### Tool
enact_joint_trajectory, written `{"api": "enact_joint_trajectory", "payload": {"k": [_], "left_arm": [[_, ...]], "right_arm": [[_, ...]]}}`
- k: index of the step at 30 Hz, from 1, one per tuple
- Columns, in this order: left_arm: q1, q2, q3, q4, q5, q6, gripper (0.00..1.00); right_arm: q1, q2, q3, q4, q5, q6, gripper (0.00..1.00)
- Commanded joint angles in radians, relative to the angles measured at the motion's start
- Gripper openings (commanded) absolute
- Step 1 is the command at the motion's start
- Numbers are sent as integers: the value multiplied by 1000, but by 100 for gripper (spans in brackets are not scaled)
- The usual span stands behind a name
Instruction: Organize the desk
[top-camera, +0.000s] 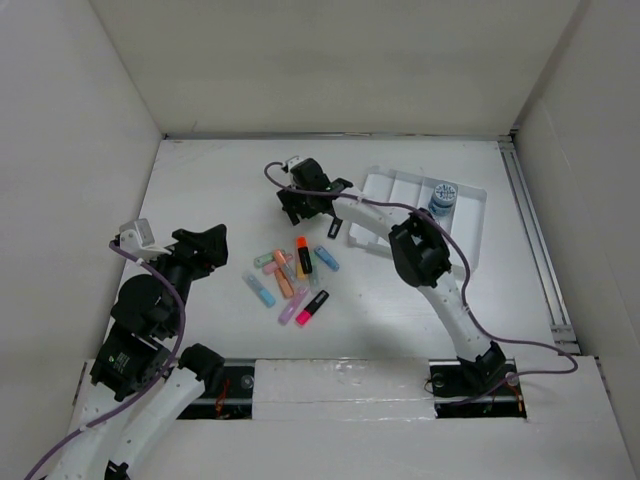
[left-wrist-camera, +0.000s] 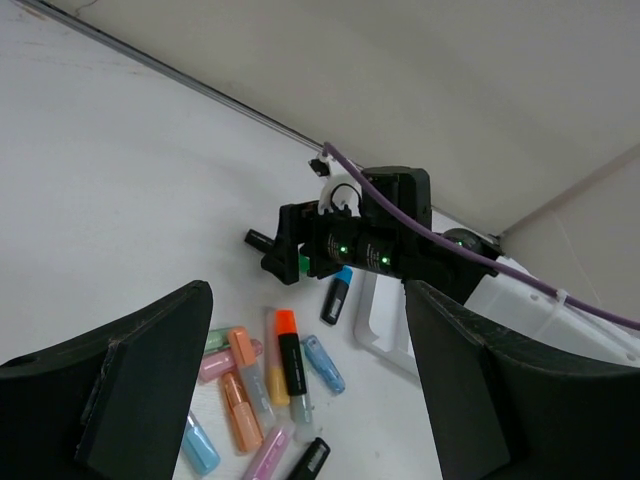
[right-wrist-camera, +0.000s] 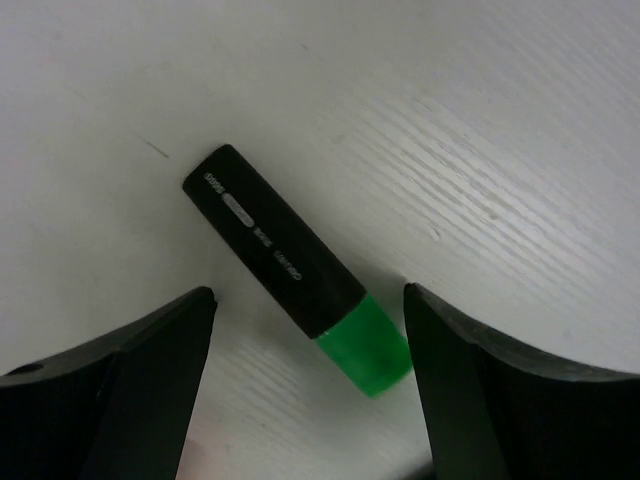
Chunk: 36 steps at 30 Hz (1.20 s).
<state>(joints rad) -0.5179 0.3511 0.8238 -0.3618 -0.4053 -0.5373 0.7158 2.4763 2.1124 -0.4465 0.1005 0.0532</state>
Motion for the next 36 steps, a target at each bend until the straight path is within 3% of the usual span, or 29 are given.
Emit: {"api": "enact_joint_trajectory", "payload": {"k": [1, 3, 7, 10, 13, 22, 28, 36], "left_arm": [[-2, 14, -9, 49, 10, 17, 74], [-2, 12, -8, 49, 11, 19, 74], [-2, 6, -9, 47, 13, 19, 74], [-2, 6, -9, 49, 19, 20, 74], [-2, 5, -12, 52, 29, 23, 74], [-2, -6, -12, 55, 33, 25, 74], [-2, -17, -14, 57, 37, 26, 74], [-2, -17, -14, 58, 45, 26, 74]], "right_arm": [[11, 27, 66, -61, -4, -27, 81], [11, 24, 55, -46, -18, -24, 76], [11, -11, -9, 9, -53, 2, 41], [11, -52, -90, 54, -53, 7, 21], [11, -86, -143, 89, -27, 31, 12], [-120, -485, -517, 524, -143, 319, 13], [-234, -648, -753, 614, -139, 445, 12], [-346, -676, -922, 684, -108, 510, 14]]}}
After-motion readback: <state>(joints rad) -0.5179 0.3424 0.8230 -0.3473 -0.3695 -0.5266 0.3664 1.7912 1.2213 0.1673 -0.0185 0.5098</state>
